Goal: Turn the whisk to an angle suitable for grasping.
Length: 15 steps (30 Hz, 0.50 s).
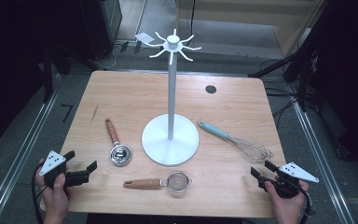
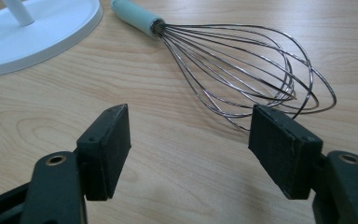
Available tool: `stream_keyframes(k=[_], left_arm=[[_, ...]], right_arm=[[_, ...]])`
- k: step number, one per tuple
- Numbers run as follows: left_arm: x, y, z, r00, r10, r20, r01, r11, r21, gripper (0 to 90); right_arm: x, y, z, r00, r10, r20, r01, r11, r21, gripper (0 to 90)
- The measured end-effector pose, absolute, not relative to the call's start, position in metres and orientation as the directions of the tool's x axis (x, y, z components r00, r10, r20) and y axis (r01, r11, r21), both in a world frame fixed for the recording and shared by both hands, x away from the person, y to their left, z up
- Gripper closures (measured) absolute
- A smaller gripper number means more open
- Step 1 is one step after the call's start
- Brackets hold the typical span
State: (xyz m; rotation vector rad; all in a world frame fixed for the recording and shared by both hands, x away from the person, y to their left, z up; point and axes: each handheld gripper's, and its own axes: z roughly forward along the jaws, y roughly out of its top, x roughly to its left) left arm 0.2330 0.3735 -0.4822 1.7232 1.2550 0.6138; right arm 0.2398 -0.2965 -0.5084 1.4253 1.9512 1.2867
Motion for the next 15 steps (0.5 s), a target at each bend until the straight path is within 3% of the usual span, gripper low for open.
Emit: stream_keyframes(k=[7,11,15], left_arm=[[0.234,0.374,-0.482,0.353,0.929,-0.114,0.498,-0.084,0.863,0.0],[0.237,0.375,-0.482,0.343,0.931,-0.122,0.517,-0.079,0.852,0.0],[0.238,0.374,-0.482,0.344,0.932,-0.114,0.524,-0.09,0.847,0.0]], right_arm=[[0.238,-0.297,-0.496,-0.424,0.892,0.16,0.526,0.098,0.845,39.2],[0.238,-0.292,-0.484,-0.486,0.872,0.059,0.507,0.226,0.832,42.3],[0.24,-0.289,-0.478,-0.518,0.855,0.024,0.477,0.266,0.838,46.8]])
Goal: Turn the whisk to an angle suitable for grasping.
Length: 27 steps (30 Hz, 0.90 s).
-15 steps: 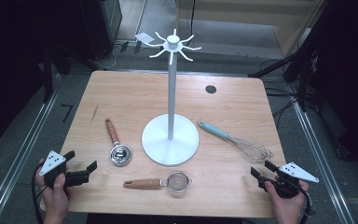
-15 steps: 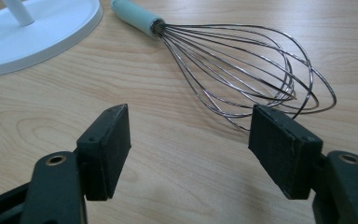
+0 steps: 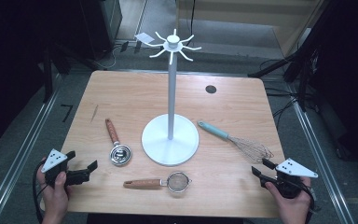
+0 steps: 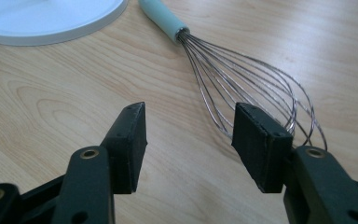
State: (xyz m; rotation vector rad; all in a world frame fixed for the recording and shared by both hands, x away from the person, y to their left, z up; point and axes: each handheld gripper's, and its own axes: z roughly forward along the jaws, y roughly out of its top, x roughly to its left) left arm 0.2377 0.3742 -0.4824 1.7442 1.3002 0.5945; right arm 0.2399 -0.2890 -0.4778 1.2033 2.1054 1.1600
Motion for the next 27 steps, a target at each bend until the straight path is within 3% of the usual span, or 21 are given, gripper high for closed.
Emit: stream_keyframes(k=[4,8,14,27], left_arm=[[0.238,0.374,-0.482,0.345,0.932,-0.111,0.523,-0.093,0.847,0.0],[0.237,0.373,-0.482,0.343,0.934,-0.105,0.52,-0.096,0.848,0.0],[0.236,0.373,-0.482,0.338,0.936,-0.099,0.515,-0.096,0.852,0.0],[0.236,0.374,-0.482,0.338,0.935,-0.107,0.515,-0.089,0.852,0.0]], right_arm=[[0.24,-0.283,-0.472,-0.532,0.847,-0.006,0.464,0.297,0.835,49.1],[0.242,-0.276,-0.465,-0.536,0.844,0.016,0.515,0.312,0.799,41.4],[0.248,-0.268,-0.455,-0.602,0.799,0.009,0.508,0.374,0.776,34.0],[0.285,-0.246,-0.438,-0.657,0.751,-0.058,0.504,0.496,0.707,43.1]])
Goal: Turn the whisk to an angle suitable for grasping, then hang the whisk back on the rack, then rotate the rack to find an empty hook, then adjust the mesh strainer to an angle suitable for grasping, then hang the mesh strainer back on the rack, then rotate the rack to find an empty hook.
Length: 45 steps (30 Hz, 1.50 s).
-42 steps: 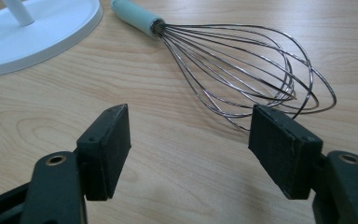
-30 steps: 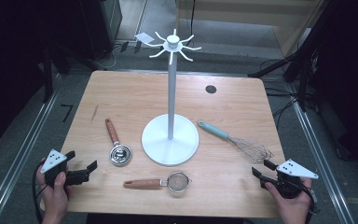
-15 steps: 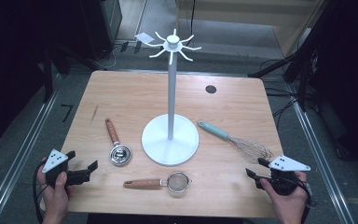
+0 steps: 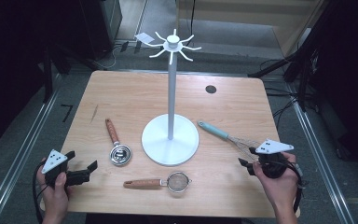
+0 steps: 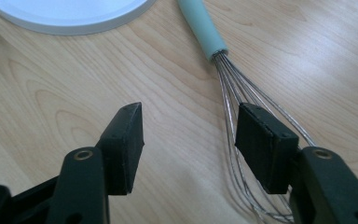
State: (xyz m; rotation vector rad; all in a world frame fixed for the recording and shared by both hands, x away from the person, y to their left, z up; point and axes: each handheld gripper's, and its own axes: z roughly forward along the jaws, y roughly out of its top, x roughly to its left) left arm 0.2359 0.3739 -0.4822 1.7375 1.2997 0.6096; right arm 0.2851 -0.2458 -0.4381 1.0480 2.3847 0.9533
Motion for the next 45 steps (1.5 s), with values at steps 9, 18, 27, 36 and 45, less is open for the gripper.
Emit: stream_keyframes(k=[9,18,27,36,45], left_arm=[[0.237,0.375,-0.482,0.337,0.934,-0.116,0.513,-0.079,0.855,0.0],[0.237,0.378,-0.482,0.329,0.934,-0.143,0.515,-0.05,0.856,0.0],[0.236,0.378,-0.482,0.329,0.933,-0.146,0.512,-0.046,0.858,0.0],[0.236,0.378,-0.482,0.329,0.933,-0.147,0.513,-0.046,0.857,0.0],[0.237,0.378,-0.482,0.333,0.932,-0.146,0.514,-0.049,0.856,0.0]], right_arm=[[0.305,-0.24,-0.43,-0.678,0.731,-0.075,0.505,0.538,0.675,44.7],[0.332,-0.236,-0.422,-0.707,0.702,-0.087,0.502,0.584,0.638,46.5],[0.352,-0.227,-0.419,-0.725,0.681,-0.1,0.504,0.624,0.597,49.2],[0.371,-0.212,-0.419,-0.736,0.665,-0.129,0.505,0.666,0.55,48.7],[0.387,-0.206,-0.415,-0.755,0.64,-0.139,0.506,0.705,0.496,50.0]])
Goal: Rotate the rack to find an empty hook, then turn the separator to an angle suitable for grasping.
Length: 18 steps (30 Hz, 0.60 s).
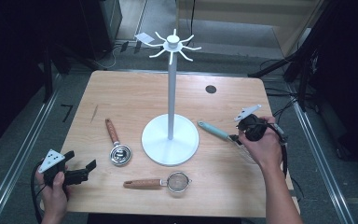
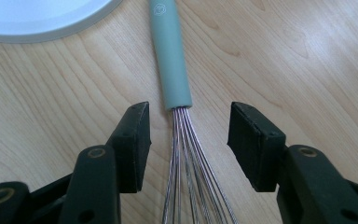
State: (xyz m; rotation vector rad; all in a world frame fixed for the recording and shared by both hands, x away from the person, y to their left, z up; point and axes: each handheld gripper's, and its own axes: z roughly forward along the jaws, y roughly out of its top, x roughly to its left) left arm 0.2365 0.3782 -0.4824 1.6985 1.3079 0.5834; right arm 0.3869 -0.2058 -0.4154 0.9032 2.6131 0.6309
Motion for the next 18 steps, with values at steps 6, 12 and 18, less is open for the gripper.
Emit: stream_keyframes(k=[6,12,18], left_arm=[[0.236,0.378,-0.483,0.333,0.932,-0.144,0.512,-0.05,0.858,0.0],[0.236,0.378,-0.482,0.335,0.932,-0.139,0.509,-0.054,0.859,0.0],[0.236,0.377,-0.483,0.337,0.931,-0.138,0.511,-0.058,0.858,0.0]], right_arm=[[0.397,-0.2,-0.418,-0.767,0.626,-0.142,0.512,0.73,0.452,50.0],[0.408,-0.194,-0.424,-0.776,0.615,-0.14,0.522,0.75,0.405,50.1],[0.416,-0.189,-0.429,-0.782,0.608,-0.138,0.524,0.761,0.383,50.7]])
